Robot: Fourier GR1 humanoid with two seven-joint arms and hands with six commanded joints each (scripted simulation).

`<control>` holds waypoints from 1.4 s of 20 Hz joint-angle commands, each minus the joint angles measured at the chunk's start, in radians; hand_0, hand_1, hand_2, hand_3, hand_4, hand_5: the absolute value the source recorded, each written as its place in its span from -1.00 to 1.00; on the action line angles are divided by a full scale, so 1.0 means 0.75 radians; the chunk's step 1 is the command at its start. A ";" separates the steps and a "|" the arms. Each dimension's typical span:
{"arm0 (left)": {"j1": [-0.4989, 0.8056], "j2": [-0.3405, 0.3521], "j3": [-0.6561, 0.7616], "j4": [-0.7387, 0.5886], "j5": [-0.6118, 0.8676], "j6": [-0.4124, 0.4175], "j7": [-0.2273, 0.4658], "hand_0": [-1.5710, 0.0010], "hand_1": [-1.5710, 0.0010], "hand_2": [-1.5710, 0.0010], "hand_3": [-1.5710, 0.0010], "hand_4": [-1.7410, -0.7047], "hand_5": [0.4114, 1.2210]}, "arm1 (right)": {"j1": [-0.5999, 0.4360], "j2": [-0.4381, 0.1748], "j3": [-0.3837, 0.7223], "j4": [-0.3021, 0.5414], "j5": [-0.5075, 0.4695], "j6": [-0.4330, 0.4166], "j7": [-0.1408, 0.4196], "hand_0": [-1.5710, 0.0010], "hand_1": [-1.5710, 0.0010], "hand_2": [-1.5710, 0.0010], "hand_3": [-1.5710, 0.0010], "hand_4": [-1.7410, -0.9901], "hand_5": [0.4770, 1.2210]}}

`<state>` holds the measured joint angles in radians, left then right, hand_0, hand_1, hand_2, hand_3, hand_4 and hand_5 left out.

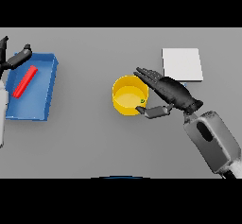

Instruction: Pick up the red beaker and tilt it to pour out 1 green nut into yellow bowl. Pick up the yellow bowl and place it on the metallic measuring scale.

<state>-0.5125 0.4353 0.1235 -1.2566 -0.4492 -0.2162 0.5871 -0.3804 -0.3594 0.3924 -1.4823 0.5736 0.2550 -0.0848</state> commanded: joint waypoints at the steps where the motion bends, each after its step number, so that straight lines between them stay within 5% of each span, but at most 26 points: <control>1: 0.011 -0.005 0.004 -0.002 0.006 0.004 -0.003 1.00 1.00 1.00 1.00 0.91 -0.25 | -0.014 -0.025 0.029 0.005 0.025 0.027 -0.030 1.00 1.00 1.00 1.00 0.36 -0.63; 10: 0.005 -0.001 0.039 0.024 0.048 0.002 -0.074 1.00 1.00 1.00 1.00 0.85 -0.24 | -0.207 -0.074 0.202 0.109 0.142 0.209 -0.107 1.00 1.00 1.00 1.00 0.40 -0.54; 28: 0.010 -0.021 0.030 -0.025 0.055 -0.002 -0.048 1.00 1.00 1.00 1.00 0.83 -0.22 | -0.339 -0.004 0.337 0.414 0.238 0.244 -0.201 1.00 1.00 0.99 0.96 0.21 -0.37</control>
<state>-0.5049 0.4197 0.1464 -1.2753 -0.4077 -0.2172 0.5484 -0.6344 -0.3628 0.6453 -1.1719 0.7523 0.4383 -0.2335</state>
